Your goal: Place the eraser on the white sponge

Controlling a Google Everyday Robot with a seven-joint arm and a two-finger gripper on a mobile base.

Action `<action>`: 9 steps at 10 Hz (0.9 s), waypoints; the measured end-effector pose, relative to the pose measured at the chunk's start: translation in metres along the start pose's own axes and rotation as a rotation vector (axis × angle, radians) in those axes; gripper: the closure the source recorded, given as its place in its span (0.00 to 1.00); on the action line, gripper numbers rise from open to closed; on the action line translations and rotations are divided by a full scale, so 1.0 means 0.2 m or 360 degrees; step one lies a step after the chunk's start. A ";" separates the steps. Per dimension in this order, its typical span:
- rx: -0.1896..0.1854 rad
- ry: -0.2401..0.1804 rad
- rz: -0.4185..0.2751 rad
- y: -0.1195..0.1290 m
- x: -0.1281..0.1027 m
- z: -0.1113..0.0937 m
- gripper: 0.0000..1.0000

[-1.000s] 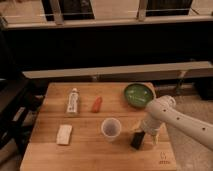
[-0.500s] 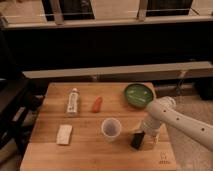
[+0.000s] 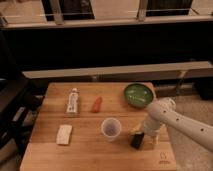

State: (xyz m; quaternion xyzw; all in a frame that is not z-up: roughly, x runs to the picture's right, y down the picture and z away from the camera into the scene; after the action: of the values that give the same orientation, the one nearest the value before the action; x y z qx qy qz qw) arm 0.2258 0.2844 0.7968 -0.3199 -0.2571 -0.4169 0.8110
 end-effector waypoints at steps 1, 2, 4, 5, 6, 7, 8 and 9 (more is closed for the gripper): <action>-0.0031 0.0035 -0.0007 -0.01 -0.02 -0.02 0.42; -0.0046 0.0071 -0.0016 -0.05 -0.03 -0.03 0.53; -0.0058 0.0086 -0.0028 -0.07 -0.04 -0.03 0.71; -0.0061 0.0089 -0.0027 -0.06 -0.03 -0.04 0.83; -0.0053 0.0086 -0.0042 -0.07 -0.03 -0.05 0.92; -0.0027 0.0092 -0.0059 -0.07 -0.03 -0.06 0.98; 0.0015 0.0105 -0.0074 -0.08 -0.02 -0.09 1.00; 0.0098 0.0133 -0.0109 -0.10 -0.01 -0.17 1.00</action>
State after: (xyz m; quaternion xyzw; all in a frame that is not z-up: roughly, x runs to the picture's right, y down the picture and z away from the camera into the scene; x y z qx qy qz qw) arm 0.2125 0.2523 0.7790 -0.2682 -0.2466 -0.4493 0.8157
